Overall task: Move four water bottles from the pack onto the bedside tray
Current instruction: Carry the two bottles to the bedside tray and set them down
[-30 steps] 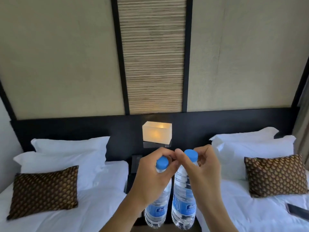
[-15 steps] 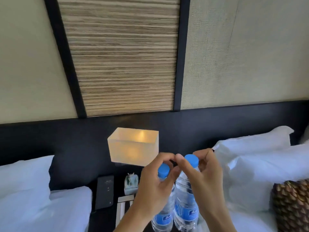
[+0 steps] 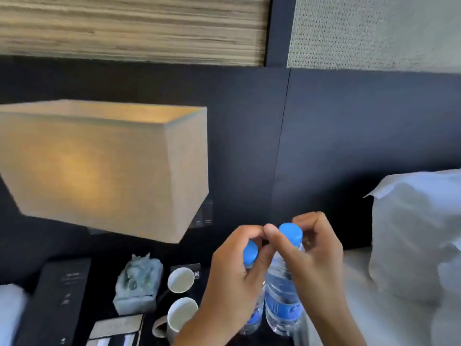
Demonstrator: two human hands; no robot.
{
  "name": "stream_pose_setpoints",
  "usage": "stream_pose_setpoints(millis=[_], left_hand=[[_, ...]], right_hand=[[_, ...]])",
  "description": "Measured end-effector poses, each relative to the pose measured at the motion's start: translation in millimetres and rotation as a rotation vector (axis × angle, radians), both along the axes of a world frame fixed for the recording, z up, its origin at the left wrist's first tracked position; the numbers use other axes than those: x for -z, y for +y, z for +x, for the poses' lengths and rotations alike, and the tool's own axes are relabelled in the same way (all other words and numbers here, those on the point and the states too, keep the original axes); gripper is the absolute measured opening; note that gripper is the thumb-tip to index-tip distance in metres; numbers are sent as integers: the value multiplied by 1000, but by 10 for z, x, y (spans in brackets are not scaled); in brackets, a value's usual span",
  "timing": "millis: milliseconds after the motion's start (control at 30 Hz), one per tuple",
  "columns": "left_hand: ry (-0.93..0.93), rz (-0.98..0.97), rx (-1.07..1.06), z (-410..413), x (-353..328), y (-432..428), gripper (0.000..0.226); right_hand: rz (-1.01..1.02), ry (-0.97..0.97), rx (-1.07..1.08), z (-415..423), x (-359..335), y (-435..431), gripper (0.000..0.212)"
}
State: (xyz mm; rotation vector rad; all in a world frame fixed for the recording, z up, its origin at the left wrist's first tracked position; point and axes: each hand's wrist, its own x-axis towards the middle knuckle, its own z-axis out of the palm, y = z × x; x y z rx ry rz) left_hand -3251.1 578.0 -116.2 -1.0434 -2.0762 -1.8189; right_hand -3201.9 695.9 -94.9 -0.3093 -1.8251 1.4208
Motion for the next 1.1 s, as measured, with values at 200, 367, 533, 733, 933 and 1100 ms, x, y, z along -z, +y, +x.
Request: stream_pose_setpoints(millis=[200, 367, 533, 733, 933, 1100], left_hand=[[72, -8, -54, -815, 1131, 259, 7], [120, -37, -92, -1397, 1749, 336, 4], [135, -41, -132, -1743, 2029, 395, 11], [177, -120, -157, -2017, 2076, 375, 19], [127, -87, -160, -2103, 2184, 329, 19], [165, -251, -198, -2068, 2183, 279, 31]], right_hand=[[-37, 140, -83, -929, 1267, 274, 41], [-56, 180, -95, -1492, 1898, 369, 41], [-102, 200, -71, -1787, 2224, 378, 53], [-91, 175, -64, -1991, 2340, 408, 51], [56, 195, -84, -2047, 2479, 423, 31], [288, 71, -169, -1946, 2547, 574, 15]])
